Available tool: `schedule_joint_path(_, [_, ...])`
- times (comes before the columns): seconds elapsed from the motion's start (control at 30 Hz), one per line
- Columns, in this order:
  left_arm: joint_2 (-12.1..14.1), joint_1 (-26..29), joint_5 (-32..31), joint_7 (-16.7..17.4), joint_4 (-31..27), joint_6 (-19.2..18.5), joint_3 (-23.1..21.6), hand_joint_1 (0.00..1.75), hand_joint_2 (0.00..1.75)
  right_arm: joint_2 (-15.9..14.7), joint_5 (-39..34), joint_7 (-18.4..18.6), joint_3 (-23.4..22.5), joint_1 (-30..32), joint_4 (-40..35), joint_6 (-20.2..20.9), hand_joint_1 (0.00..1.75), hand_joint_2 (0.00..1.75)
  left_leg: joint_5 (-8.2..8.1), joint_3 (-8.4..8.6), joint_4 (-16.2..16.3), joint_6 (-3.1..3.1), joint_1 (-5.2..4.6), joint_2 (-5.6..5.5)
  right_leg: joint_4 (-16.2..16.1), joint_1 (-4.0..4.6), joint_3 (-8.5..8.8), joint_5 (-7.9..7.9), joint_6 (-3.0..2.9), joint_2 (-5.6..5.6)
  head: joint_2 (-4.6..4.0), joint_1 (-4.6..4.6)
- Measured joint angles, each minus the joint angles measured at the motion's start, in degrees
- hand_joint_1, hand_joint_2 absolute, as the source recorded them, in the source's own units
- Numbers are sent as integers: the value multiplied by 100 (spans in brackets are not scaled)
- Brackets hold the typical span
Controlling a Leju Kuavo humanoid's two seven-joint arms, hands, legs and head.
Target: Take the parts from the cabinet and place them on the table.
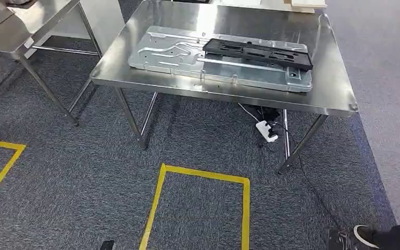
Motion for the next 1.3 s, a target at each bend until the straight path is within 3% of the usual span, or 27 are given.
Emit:
schedule_joint_path(0.07, [0,5,-29,29,0,-2,0,0,0,40,105,285,-22,-47,314,40,0,0,38,-120,91,-35,11,3,-580,-16,494,230,6,-2,0,0])
schedule_joint_path(0.1, [-13,2,-57,44,0,-2,0,0,0,59,158,448,-48,-87,483,83,0,0,38,-183,168,-48,18,4,-1131,-32,874,404,13,-4,0,0])
schedule_joint_path(0.13, [-13,-7,-85,55,0,0,0,0,0,81,190,598,-61,-118,616,155,0,0,19,-237,267,-79,16,14,-1587,-55,1152,423,13,-1,0,7])
schedule_joint_path(0.17, [-11,-11,-118,57,0,2,0,0,0,118,219,749,-77,-150,727,250,0,0,-4,-293,327,-133,-32,16,-1564,2,1103,373,-30,17,0,2])
schedule_joint_path(0.2, [-11,-16,-129,53,0,7,0,0,0,149,263,891,-103,-162,840,374,0,0,-13,-303,369,-156,-31,8,-1559,-20,1083,401,-115,23,0,-31])
schedule_joint_path(0.27, [-11,-11,-155,35,0,18,0,0,0,208,344,1091,-107,-164,1033,645,0,0,27,-302,345,-216,-5,-17,-1547,33,1079,412,-172,11,0,-26])
schedule_joint_path(0.33, [4,-4,-197,20,0,20,0,0,0,282,484,1244,-105,-167,1157,916,0,0,2,-353,387,-272,17,-38,-1579,-2,1088,463,-268,-42,0,-24])
schedule_joint_path(0.4, [0,-3,-232,4,0,20,-4,0,0,335,684,1371,-101,-189,1235,1125,0,0,-386,-563,886,-327,26,-39,-1579,-3,1055,498,-323,-79,0,-74])
schedule_joint_path(0.47, [0,-12,-238,-52,0,61,-13,0,0,361,976,1572,-59,-210,1371,1305,0,0,-814,-944,1766,-359,38,-39,-1578,29,1009,515,-347,-144,0,-74])
schedule_joint_path(0.5, [2,-8,-234,-74,0,94,-15,0,0,374,1135,1693,-4,-210,1435,1362,0,0,-902,-1053,2067,-355,38,-38,-1577,49,999,519,-353,-182,0,-77])
schedule_joint_path(0.53, [2,2,-225,-92,0,140,-15,0,0,385,1323,1819,55,-206,1474,1399,0,0,-838,-1022,2065,-339,37,-38,-1577,62,999,520,-354,-216,0,-76])
schedule_joint_path(0.57, [2,8,-177,-100,0,188,-15,0,0,398,1525,1971,126,-204,1509,1438,0,0,-656,-855,1797,-306,34,-37,-1577,76,1004,520,-354,-251,0,-76])
schedule_joint_path(0.6, [2,18,-147,-103,0,249,-15,0,0,413,1726,2092,207,-206,1539,1467,0,0,-413,-581,1314,-258,18,-19,-1578,90,1016,521,-354,-291,0,-77])
schedule_joint_path(0.63, [2,16,-109,-103,0,308,-15,0,0,429,1887,2173,287,-208,1561,1498,0,0,-205,-302,818,-195,-8,51,-1579,100,1030,520,-354,-330,0,-77])
schedule_joint_path(0.67, [2,4,-65,-100,0,372,-15,0,0,446,2018,2223,363,-209,1579,1528,0,0,-117,-111,466,-133,-44,201,-1581,102,1039,520,-354,-363,0,-74])
schedule_joint_path(0.7, [0,-23,-22,-94,0,440,-15,0,0,477,2213,2269,457,-207,1601,1585,0,0,-212,-72,308,-106,-101,357,-1579,138,1039,520,-336,-418,0,-68])
schedule_joint_path(0.83, [-54,-9,87,-35,0,644,-15,0,0,507,2592,2326,880,-219,1677,1711,0,0,-76,-106,175,-17,-110,101,-1668,131,1099,559,-209,-627,0,-77])
schedule_joint_path(0.87, [-103,6,122,-37,0,737,-13,0,0,507,2689,2333,1006,-222,1688,1751,0,0,0,-21,88,-13,-63,60,-1578,102,1051,466,-163,-351,0,-46])
schedule_joint_path(0.9, [-125,0,135,-33,0,870,-13,0,0,505,2820,2346,1117,-221,1695,1782,0,0,36,-31,74,40,-44,20,-1305,100,935,247,-153,-124,0,-42])
schedule_joint_path(0.97, [-166,-61,201,-15,0,1150,-13,0,0,498,3010,2473,1312,-212,1721,1836,0,0,49,-77,90,59,-46,-92,-452,97,561,-168,-140,-26,0,-37])
schedule_joint_path(1.0, [-197,-93,249,-13,0,1274,-11,0,0,494,3114,2572,1416,-209,1740,1897,0,0,49,-100,110,60,-50,-168,-119,98,404,-261,-130,-18,0,-37])
schedule_joint_path(1.03, [-227,-116,275,-11,0,1363,-9,0,0,492,3219,2649,1512,-210,1751,1952,0,0,49,-119,138,59,-49,-246,-35,99,355,-219,-125,-12,0,-37])
schedule_joint_path(1.07, [-258,-140,323,-4,0,1440,-4,0,0,492,3348,2713,1621,-216,1756,2024,0,0,43,-134,175,54,-48,-330,-225,95,441,-31,-123,-4,0,-35])
schedule_joint_path(1.13, [-324,-175,376,2,0,1530,0,0,0,483,3596,2790,1812,-252,1756,2155,0,0,15,-145,252,18,-37,-468,-1090,66,854,459,-128,87,0,-35])
schedule_joint_path(1.17, [-362,-198,391,5,0,1552,0,0,0,474,3736,2820,1922,-280,1756,2230,0,0,-10,-169,306,-14,-28,-529,-1487,41,1019,514,-137,285,0,-35])
schedule_joint_path(1.2, [-380,-244,393,22,0,1561,2,0,0,466,3870,2859,2042,-315,1760,2295,0,0,-32,-239,373,-51,-65,-574,-1574,50,1047,448,-125,464,0,-33])
schedule_joint_path(1.3, [-474,-332,378,87,0,1561,2,0,0,459,4035,2958,2443,-416,1764,2389,0,0,21,-305,349,-133,-21,-730,-1550,80,1055,486,-209,299,0,-42])
